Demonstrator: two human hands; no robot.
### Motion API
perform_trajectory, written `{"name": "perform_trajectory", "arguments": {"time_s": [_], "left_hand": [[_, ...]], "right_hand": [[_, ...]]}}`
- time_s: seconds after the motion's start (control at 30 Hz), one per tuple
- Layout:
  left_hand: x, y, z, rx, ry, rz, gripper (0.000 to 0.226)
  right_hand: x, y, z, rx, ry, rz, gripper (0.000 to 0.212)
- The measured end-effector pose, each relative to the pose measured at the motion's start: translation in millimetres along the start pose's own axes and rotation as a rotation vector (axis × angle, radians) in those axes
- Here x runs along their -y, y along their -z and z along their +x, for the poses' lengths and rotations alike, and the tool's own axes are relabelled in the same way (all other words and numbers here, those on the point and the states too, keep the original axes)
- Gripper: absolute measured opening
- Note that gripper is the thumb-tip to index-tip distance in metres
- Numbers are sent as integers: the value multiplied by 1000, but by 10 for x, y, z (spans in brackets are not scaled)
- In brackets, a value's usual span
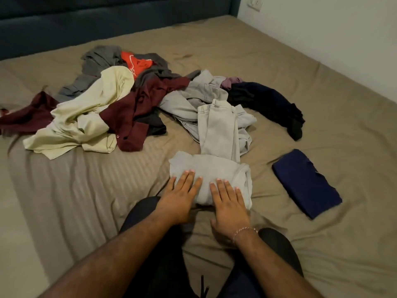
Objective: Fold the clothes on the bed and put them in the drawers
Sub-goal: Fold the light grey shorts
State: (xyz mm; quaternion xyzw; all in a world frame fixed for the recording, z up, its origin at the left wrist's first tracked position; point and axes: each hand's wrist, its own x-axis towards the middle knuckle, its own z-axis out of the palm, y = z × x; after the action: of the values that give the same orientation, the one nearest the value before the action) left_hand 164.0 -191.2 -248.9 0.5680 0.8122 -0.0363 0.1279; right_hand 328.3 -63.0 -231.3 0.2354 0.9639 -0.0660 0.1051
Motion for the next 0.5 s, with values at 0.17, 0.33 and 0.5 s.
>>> {"name": "perform_trajectory", "arguments": {"time_s": [0.17,0.33,0.5], "left_hand": [[49,68,281,-60,46,121,95],[91,110,559,8,32,180,73],[117,323,599,69,-25,160,58]], "right_hand": [[-206,-22,388,-7,-38,-151,94],[-312,-31,649,94,-57,-150,85],[-264,142,603,209,-8,-148,85]]}}
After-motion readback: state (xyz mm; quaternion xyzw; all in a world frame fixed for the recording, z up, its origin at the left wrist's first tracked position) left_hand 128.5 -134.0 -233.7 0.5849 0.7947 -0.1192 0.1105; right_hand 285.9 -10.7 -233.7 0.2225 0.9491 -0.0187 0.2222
